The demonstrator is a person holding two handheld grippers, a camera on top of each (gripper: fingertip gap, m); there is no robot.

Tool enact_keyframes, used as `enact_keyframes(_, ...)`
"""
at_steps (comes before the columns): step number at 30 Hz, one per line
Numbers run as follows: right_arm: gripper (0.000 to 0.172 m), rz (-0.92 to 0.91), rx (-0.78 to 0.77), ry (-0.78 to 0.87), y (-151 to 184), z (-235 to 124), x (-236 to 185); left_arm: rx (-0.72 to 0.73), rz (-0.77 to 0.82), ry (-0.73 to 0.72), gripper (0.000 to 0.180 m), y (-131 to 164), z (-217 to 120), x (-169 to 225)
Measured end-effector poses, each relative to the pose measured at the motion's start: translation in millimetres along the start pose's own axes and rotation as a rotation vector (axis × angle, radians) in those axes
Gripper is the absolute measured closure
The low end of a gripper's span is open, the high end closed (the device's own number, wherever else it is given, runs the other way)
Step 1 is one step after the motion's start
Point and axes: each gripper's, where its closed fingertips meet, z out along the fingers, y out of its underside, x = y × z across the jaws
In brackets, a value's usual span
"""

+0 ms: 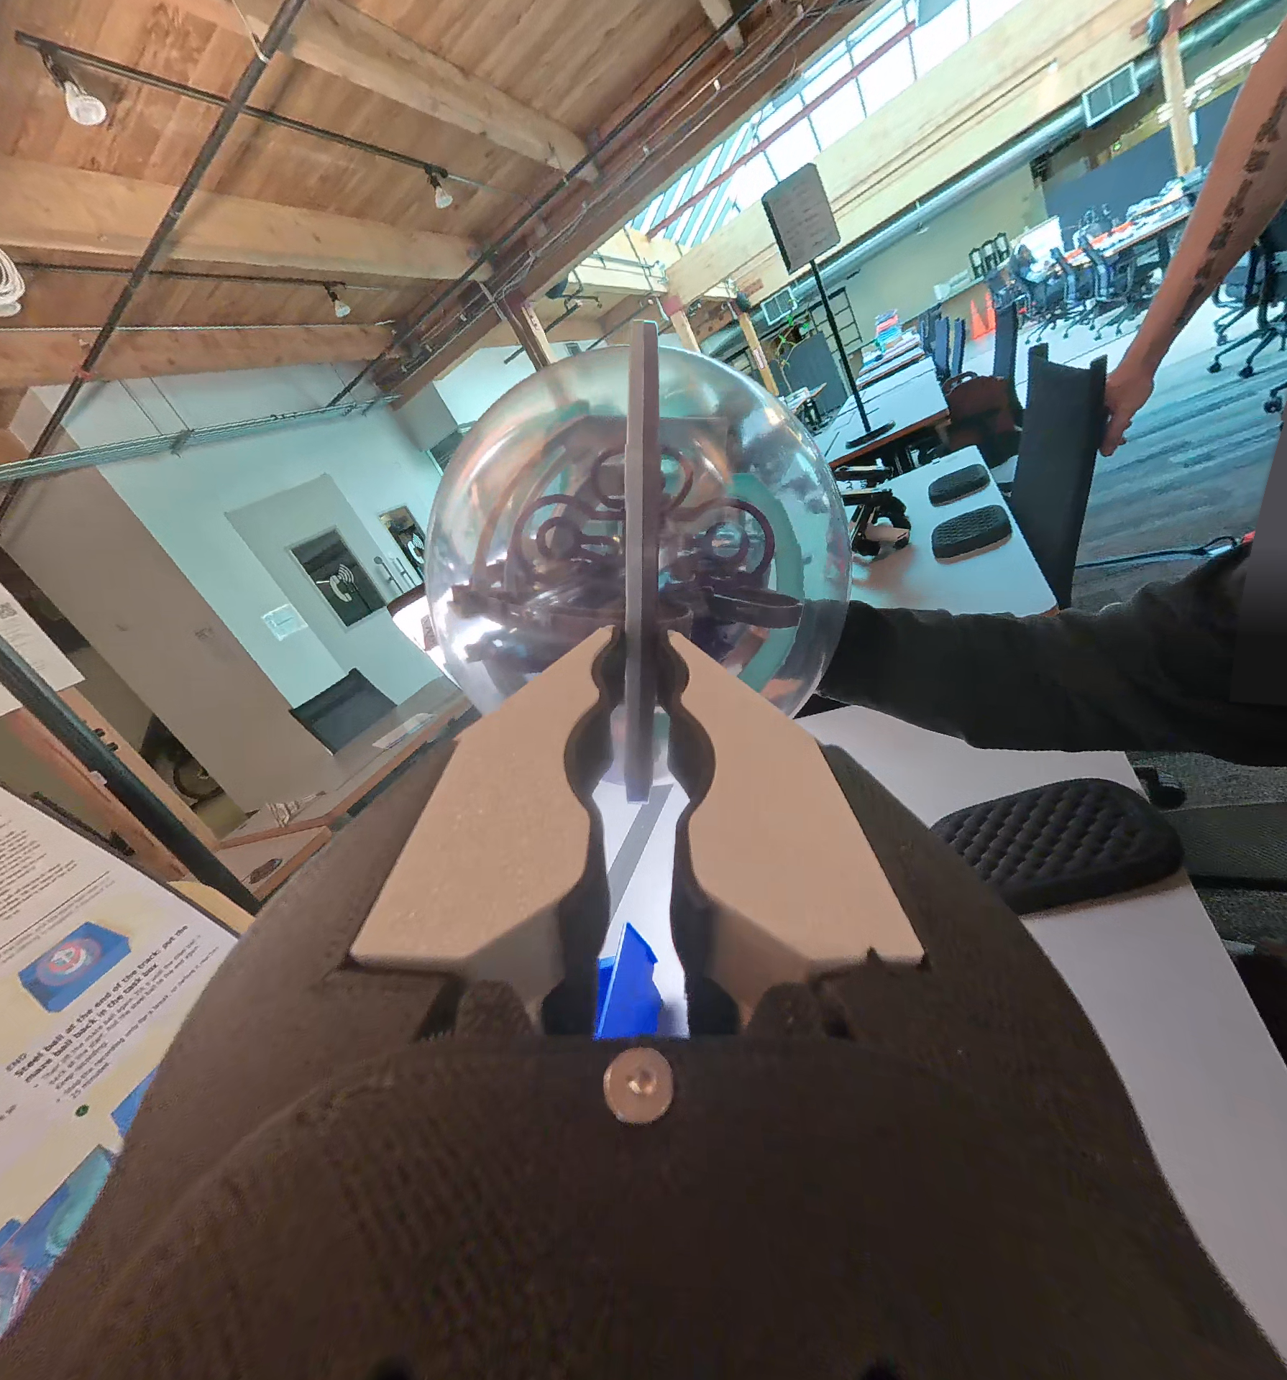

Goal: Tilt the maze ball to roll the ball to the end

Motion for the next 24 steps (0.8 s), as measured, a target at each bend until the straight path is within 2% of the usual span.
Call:
enact_keyframes(12,0.166,0.019,0.015,0.018,0,4,-4,-0.026,-0.018,-0.005,0.175,-9,-2,-1)
enact_keyframes(24,0.166,0.093,-0.040,0.029,11,-2,-18,-0.015,-0.121,0.006,0.174,0,-4,4)
